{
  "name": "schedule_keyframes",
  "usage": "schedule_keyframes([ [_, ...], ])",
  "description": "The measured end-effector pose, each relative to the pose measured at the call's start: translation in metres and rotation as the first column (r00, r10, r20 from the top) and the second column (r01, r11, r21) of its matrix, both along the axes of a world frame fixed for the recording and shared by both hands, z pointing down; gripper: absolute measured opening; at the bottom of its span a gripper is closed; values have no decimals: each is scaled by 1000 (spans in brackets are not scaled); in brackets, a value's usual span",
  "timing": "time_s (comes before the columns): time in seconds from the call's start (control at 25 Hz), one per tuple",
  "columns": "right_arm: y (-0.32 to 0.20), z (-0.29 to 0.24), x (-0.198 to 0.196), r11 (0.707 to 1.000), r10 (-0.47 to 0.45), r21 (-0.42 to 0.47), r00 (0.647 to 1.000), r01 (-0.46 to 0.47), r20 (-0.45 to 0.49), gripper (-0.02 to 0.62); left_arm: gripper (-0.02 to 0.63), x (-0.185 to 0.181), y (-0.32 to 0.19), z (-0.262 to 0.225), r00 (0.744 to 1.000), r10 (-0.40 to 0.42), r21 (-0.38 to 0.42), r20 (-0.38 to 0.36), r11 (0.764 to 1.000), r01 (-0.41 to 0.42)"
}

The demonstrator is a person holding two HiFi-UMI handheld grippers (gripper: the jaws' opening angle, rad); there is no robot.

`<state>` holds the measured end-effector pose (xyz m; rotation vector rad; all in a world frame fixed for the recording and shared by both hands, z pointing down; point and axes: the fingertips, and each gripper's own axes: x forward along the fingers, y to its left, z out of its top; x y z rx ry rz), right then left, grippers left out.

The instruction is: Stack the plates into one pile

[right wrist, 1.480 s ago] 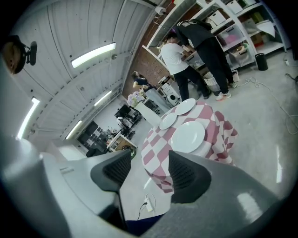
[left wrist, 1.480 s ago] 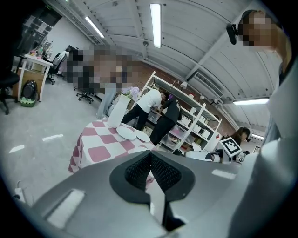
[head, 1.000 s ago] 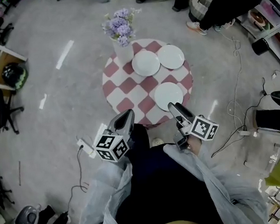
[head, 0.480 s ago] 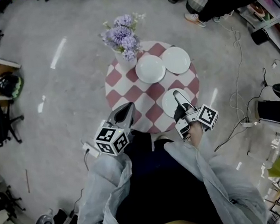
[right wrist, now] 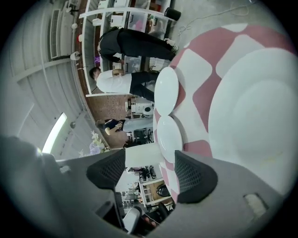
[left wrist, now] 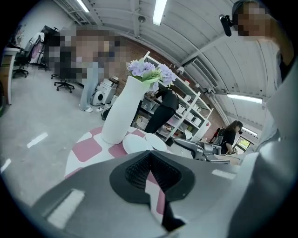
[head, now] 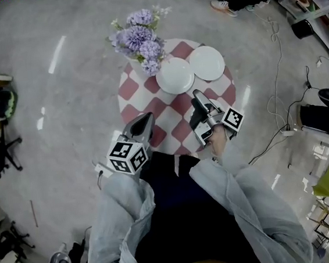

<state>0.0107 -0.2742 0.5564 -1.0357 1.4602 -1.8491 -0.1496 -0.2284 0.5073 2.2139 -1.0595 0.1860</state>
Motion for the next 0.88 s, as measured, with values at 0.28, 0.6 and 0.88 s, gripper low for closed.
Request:
schedule_keyframes([
  [0.28, -15, 37, -19, 989, 56, -135, 998, -55, 4, 327, 11, -5, -9, 13, 1000, 14, -21, 9, 1000, -14],
  [0.6, -32, 56, -28, 982, 49, -182, 997, -58, -51, 322, 11, -23, -10, 22, 1000, -20, -54, 18, 998, 21],
  [0.88, -33, 70, -29, 965, 38, -251, 991, -70, -128, 171, 11, -29, -10, 23, 999, -49, -67, 15, 997, 49],
])
